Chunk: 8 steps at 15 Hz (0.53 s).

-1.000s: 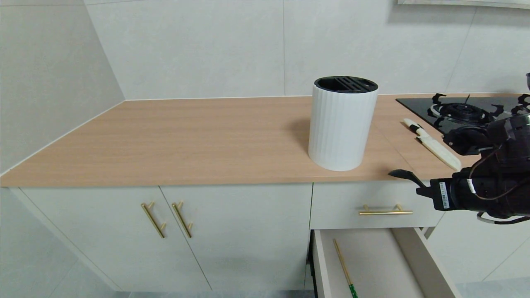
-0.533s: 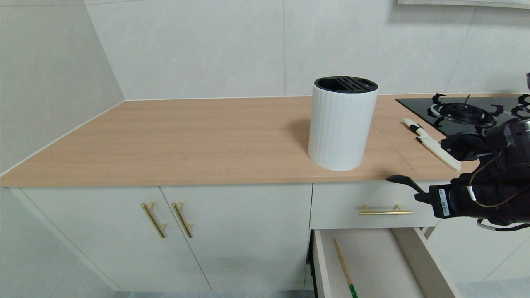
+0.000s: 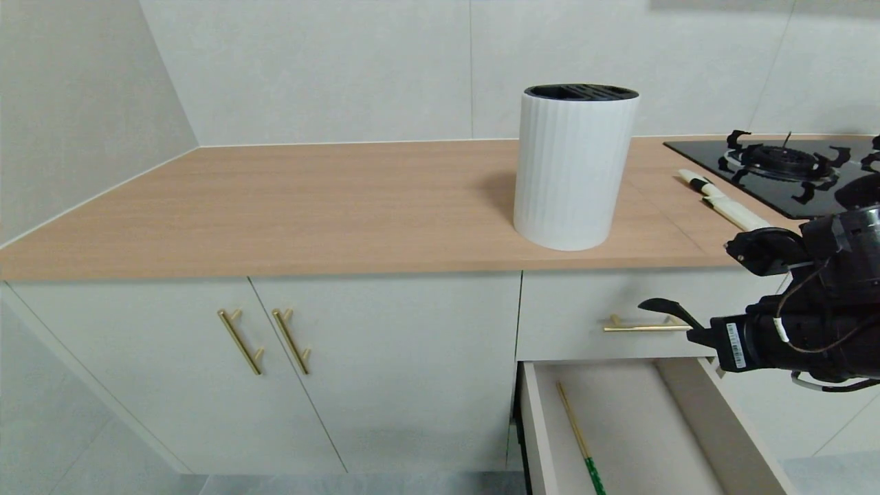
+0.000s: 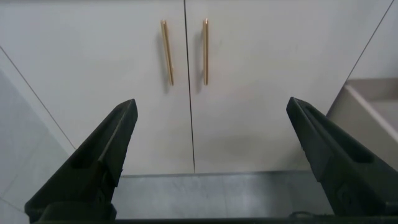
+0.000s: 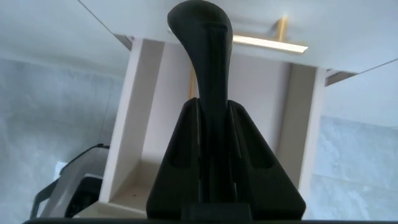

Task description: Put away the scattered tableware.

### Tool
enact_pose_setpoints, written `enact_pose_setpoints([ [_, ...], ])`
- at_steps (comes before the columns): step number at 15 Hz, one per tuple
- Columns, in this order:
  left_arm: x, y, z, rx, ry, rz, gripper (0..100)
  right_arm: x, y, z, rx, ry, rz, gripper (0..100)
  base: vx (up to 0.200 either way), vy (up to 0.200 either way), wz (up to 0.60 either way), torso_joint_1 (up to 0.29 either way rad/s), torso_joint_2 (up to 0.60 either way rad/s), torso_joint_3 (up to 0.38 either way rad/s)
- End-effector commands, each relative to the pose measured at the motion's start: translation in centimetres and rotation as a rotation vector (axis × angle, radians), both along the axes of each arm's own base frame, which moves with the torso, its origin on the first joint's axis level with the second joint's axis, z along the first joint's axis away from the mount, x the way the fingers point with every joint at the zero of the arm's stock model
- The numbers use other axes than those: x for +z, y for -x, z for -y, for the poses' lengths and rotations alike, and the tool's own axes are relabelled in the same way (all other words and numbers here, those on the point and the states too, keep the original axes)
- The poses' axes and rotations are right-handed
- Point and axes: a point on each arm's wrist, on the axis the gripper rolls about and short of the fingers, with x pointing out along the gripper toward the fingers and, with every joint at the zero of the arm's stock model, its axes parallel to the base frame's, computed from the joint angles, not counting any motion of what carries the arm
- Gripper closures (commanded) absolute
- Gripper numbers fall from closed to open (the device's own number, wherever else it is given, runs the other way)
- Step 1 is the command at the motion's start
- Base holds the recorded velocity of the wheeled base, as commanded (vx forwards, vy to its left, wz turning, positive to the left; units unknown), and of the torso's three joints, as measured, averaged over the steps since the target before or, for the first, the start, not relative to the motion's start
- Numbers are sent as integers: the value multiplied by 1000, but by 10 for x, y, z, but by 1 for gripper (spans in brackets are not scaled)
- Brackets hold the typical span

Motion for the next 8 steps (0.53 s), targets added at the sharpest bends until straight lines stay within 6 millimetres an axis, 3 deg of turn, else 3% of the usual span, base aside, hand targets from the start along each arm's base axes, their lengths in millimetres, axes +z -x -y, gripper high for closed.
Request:
enact_pose_setpoints([
  [1, 0, 0, 0, 0, 0, -2, 0, -3, -1, -1, 2, 4, -12, 100, 0, 0, 0, -173, 461, 290],
  [8, 0, 0, 0, 0, 0, 0, 0, -12, -6, -2, 5, 22, -43, 100, 0, 0, 0, -149, 457, 302],
])
